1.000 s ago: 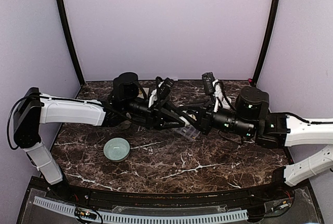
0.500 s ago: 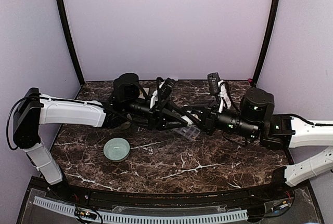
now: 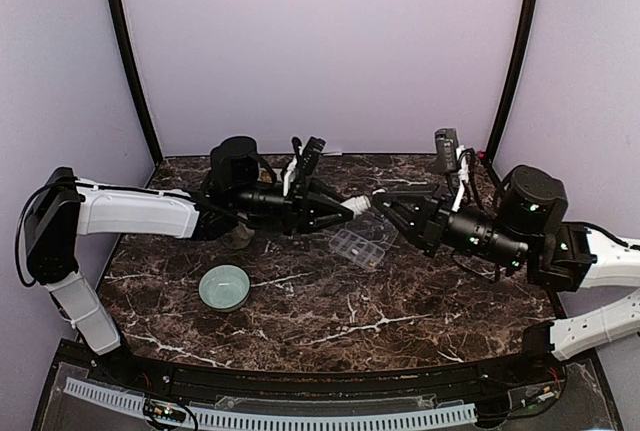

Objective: Sort the pills into containers
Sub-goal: Place the lid of the pill bottle at the center of the board.

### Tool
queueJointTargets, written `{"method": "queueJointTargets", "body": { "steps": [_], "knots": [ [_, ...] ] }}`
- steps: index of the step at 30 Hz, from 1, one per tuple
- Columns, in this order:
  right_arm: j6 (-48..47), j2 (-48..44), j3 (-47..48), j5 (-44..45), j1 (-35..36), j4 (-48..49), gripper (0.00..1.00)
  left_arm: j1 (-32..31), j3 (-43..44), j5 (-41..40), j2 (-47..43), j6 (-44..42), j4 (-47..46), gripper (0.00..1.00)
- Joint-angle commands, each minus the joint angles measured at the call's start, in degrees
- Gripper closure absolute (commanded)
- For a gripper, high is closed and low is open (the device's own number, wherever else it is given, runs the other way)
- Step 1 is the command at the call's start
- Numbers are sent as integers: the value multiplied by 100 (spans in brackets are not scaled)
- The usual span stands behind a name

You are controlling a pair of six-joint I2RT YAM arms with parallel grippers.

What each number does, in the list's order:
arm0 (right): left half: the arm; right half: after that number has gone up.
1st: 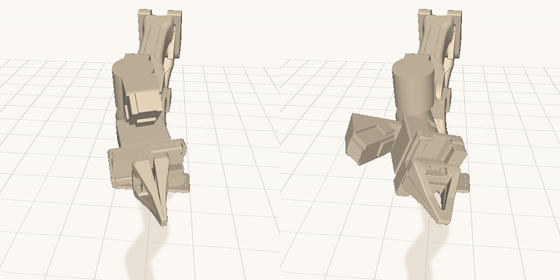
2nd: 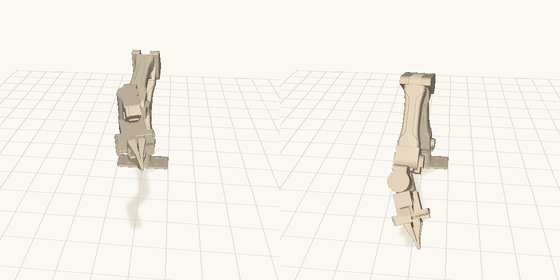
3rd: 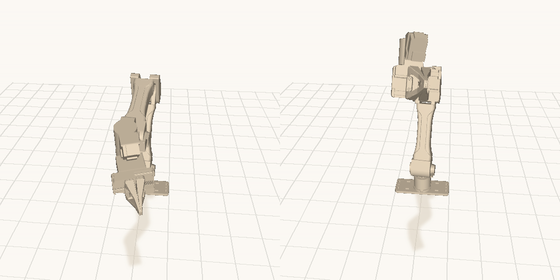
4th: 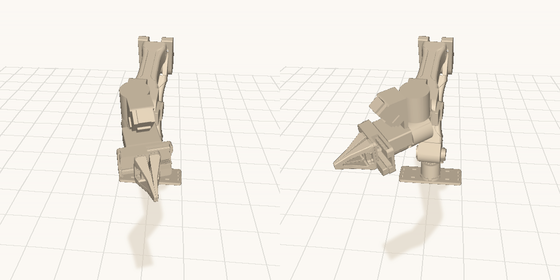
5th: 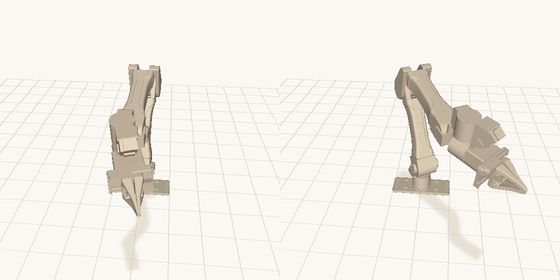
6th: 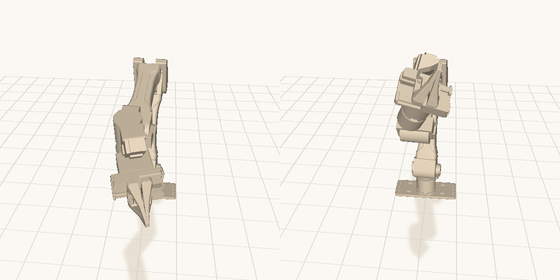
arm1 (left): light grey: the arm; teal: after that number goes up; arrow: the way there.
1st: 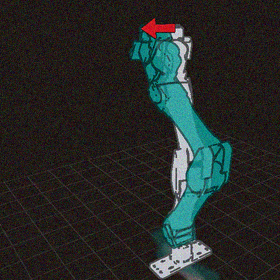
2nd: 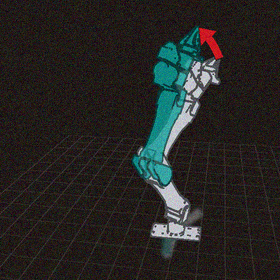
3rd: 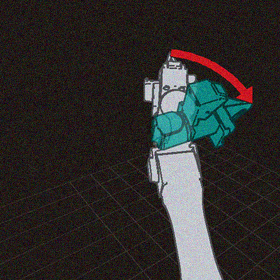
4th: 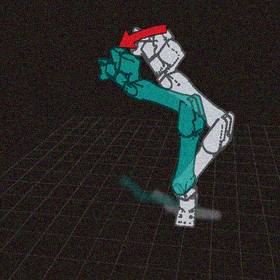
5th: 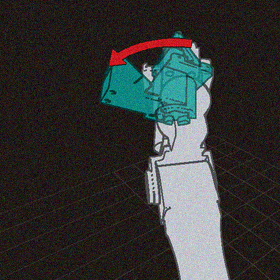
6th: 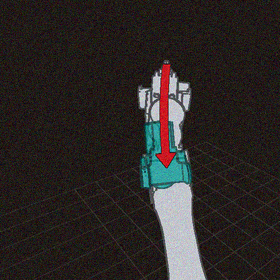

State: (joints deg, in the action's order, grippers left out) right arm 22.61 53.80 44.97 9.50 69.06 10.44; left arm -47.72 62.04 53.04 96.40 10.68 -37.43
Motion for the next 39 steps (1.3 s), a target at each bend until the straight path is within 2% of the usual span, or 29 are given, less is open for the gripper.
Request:
{"method": "queueJointTargets", "body": {
  "steps": [1,10,14,19,28,35,39],
  "knots": [
    [-153,-328,-54,503,47,-107,99,70,-105,-214,-269,18,-92,100],
    [-23,-550,-314,1277,-4,-891,99,85,-185,-197,-334,117,-257,100],
    [249,-520,-675,1767,-67,-1292,100,94,-255,-218,-438,126,-315,100],
    [825,-293,-1388,1967,-337,-1449,100,94,-347,-292,-596,82,-342,100],
    [1221,827,-1959,1251,-1025,-1248,99,104,-605,-469,-819,113,-540,100],
    [1172,2036,-1684,635,-1324,-1084,97,122,-751,-548,-950,52,-589,100],
    [1164,2445,-1476,436,-1381,-1126,91,140,-843,-570,-1021,67,-664,100]
  ]
}}
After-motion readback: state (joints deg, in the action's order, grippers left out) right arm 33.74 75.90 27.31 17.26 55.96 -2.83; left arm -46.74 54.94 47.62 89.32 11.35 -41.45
